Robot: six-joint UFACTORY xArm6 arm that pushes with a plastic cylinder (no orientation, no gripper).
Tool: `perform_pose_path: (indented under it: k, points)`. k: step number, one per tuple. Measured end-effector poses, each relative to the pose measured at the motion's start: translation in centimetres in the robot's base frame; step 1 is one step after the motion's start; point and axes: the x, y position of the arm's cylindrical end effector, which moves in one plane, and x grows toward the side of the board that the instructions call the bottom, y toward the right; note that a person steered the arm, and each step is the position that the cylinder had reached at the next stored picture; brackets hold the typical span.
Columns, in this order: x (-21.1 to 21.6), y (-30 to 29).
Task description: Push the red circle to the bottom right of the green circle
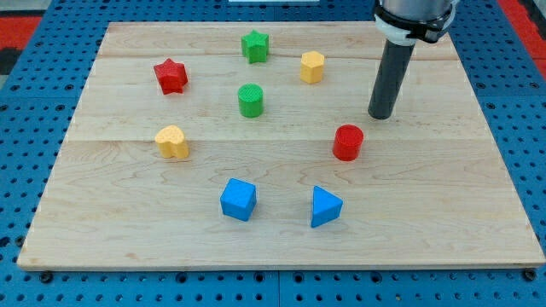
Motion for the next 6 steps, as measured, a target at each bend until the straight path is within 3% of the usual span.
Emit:
perform_pose_path:
  k: [1,2,3,4,5,6]
  points:
    - [6.2,1.0]
    - [6.0,-8.1]
    - [2.6,-9.6]
    - [3.0,-9.1]
    - [3.6,-12.8]
    - [2.2,-10.5]
